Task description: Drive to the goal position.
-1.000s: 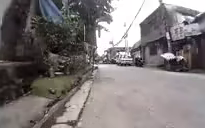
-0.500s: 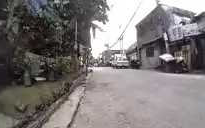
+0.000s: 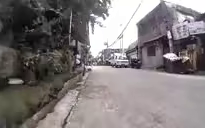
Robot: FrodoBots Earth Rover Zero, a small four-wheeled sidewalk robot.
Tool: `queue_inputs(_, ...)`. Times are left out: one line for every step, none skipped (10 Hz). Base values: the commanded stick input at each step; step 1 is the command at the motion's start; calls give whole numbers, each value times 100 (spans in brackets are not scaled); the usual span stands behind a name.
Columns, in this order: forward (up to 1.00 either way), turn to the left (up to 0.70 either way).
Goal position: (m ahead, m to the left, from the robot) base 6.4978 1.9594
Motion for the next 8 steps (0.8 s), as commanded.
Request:
queue_inputs(100,16)
queue_inputs(100,0)
queue_inputs(100,0)
queue_inputs(100,0)
queue_inputs(100,0)
queue_inputs(100,0)
queue_inputs(100,0)
queue_inputs(100,0)
